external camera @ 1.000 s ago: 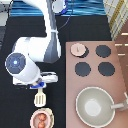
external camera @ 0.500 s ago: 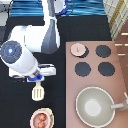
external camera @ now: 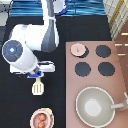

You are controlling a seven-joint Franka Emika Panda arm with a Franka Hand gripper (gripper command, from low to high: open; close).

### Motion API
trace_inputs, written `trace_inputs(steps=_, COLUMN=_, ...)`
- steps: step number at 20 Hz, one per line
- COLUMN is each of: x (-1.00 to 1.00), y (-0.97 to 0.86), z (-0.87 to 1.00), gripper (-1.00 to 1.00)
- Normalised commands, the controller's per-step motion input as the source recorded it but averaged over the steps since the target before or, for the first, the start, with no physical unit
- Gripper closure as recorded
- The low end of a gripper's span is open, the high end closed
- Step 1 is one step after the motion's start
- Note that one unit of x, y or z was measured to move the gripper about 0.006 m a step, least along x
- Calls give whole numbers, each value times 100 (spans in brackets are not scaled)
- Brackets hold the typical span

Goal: Take the lid off the pot, put the pot on the plate, and use the tool to push the pot to the front of the table.

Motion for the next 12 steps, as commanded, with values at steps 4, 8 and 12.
trace_inputs(steps=4, x=-100, y=55, z=-88, gripper=100)
trace_inputs(steps=8, x=-99, y=53, z=-50, gripper=100)
trace_inputs(steps=12, x=-98, y=26, z=27, gripper=-100)
